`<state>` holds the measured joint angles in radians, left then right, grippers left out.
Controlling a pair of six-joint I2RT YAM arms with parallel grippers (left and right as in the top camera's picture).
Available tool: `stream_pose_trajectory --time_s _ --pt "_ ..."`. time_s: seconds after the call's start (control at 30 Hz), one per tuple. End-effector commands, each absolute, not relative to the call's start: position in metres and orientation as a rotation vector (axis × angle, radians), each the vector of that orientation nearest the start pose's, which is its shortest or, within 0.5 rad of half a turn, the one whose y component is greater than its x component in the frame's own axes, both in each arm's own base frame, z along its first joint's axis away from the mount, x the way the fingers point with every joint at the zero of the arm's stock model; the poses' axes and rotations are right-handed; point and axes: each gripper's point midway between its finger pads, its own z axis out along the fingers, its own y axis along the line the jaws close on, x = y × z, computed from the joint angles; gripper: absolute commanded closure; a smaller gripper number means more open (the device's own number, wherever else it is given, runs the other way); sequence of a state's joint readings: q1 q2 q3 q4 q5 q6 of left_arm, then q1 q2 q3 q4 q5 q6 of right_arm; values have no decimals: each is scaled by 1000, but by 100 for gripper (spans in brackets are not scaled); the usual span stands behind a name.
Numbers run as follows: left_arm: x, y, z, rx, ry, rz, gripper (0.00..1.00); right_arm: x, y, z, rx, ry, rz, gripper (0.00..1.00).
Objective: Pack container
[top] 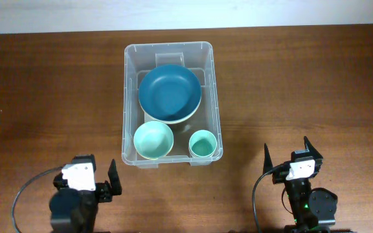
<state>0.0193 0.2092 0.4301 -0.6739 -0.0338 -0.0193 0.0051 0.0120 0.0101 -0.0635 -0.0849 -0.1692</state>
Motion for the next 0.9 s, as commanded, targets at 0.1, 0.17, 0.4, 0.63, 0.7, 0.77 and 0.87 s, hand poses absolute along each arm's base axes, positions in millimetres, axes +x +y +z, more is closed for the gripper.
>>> stream_pose_trajectory --time_s 0.1,0.17,0.4,0.63,0.7,0.77,0.87 --pt "221 12 176 -55 1825 48 0 245 16 158 -215 1626 -58 1" --pt "226 12 179 -55 1765 47 0 245 16 158 -215 1626 -58 1" --pt "243 12 193 -50 1545 48 0 245 16 158 -216 1626 -58 1" --pt "246 12 165 11 1615 107 0 245 16 158 -215 1626 -58 1" --pt "246 11 157 16 1649 103 0 245 16 158 -215 1626 -58 1" --pt "246 12 157 18 1647 105 0 245 16 158 -215 1626 -58 1" --pt "246 12 166 13 1611 110 0 245 16 158 -215 1626 -58 1"
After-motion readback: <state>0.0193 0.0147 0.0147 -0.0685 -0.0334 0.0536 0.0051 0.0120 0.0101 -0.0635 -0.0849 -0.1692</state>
